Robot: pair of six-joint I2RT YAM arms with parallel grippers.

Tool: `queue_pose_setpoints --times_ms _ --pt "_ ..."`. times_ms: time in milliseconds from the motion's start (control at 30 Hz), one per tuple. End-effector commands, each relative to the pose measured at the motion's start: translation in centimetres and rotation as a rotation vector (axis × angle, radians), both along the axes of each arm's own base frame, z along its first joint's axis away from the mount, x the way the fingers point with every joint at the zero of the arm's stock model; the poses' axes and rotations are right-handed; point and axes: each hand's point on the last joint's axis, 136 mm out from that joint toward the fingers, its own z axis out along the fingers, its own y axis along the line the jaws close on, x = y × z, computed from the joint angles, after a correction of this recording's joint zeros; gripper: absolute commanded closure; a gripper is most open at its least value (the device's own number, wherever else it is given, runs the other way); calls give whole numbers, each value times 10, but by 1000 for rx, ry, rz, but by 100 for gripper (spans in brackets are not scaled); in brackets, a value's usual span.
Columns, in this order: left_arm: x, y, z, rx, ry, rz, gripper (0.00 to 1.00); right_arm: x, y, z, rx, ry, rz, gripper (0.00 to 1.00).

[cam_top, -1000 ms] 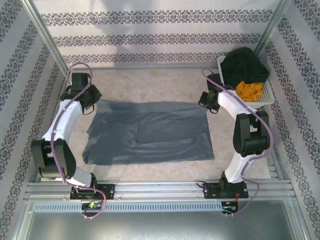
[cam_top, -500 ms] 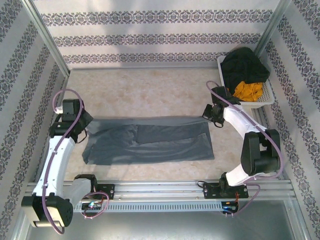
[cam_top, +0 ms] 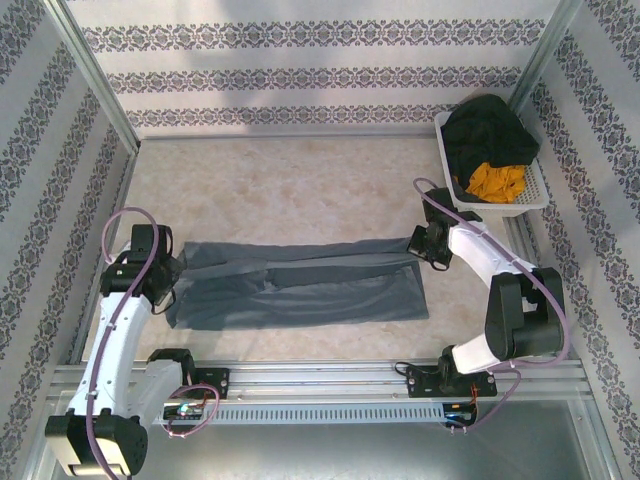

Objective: Fold and stack the t-shirts

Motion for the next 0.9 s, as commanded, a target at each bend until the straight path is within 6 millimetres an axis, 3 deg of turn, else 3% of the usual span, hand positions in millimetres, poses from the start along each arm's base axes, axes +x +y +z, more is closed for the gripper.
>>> queue_pose_setpoints --times_ms 0,200,467,633,767,800,867 --pt "-30 5 -13 7 110 79 100 -21 -1 -7 -12 62 -10 100" --pt "-46 -1 -24 -24 158 110 100 -34 -2 -18 -8 112 -24 99" --pt "-72 -7 -37 -43 220 160 100 -44 -2 -19 3 134 -41 92" --pt "-71 -10 -48 -52 233 151 100 -53 4 -21 41 152 -53 85" --pt "-59 -17 -55 -86 211 111 100 -57 -5 -19 1 160 -77 77" --pt "-58 -18 -55 -90 210 106 99 -57 -5 -15 -2 148 -77 74" --pt "-50 -19 -48 -85 184 77 80 -53 -7 -4 -10 113 -83 69"
